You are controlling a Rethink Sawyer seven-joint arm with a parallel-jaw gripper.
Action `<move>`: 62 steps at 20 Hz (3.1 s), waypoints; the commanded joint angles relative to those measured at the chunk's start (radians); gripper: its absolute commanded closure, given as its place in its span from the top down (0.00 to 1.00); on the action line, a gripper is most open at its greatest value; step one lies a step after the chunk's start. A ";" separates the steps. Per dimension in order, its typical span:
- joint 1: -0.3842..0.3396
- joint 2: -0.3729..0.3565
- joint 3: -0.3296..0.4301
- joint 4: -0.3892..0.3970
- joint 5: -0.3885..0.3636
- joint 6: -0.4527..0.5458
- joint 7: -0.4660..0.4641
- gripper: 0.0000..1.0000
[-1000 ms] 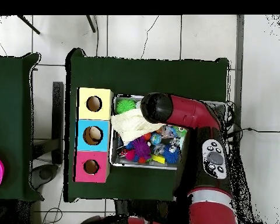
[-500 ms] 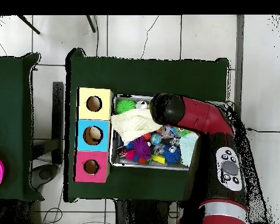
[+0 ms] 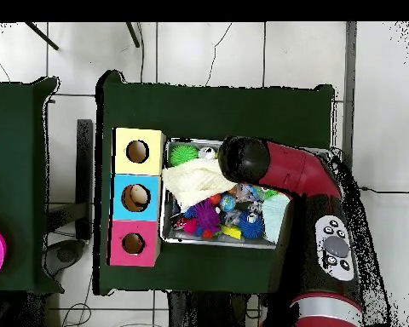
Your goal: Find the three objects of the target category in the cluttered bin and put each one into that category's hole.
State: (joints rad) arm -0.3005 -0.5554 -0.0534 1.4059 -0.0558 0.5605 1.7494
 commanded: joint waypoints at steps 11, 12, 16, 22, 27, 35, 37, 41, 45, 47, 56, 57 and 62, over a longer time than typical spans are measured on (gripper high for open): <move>0.001 -0.022 0.066 0.247 -0.048 -0.118 0.080 1.00; 0.001 -0.022 0.065 0.251 -0.048 -0.122 0.079 1.00; 0.014 -0.012 0.054 0.252 -0.050 -0.141 0.091 1.00; 0.060 0.035 0.027 0.226 -0.035 -0.182 0.143 1.00; 0.077 0.081 0.009 0.202 -0.027 -0.227 0.159 1.00; 0.079 0.071 -0.003 0.199 -0.018 -0.200 0.130 1.00; 0.079 0.060 -0.006 0.206 -0.019 -0.194 0.127 1.00; 0.071 0.117 -0.007 0.157 -0.032 -0.233 0.117 1.00; 0.055 0.194 0.000 0.091 -0.042 -0.295 0.103 1.00; 0.052 0.200 0.000 0.086 -0.045 -0.303 0.097 1.00; 0.077 0.188 -0.038 0.086 -0.034 -0.261 0.104 0.00; 0.077 0.186 -0.037 0.087 -0.033 -0.258 0.103 0.00; 0.063 0.141 -0.016 0.118 -0.031 -0.242 0.086 0.00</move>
State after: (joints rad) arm -0.2141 -0.4301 -0.1063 1.5300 -0.0581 0.3179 1.7494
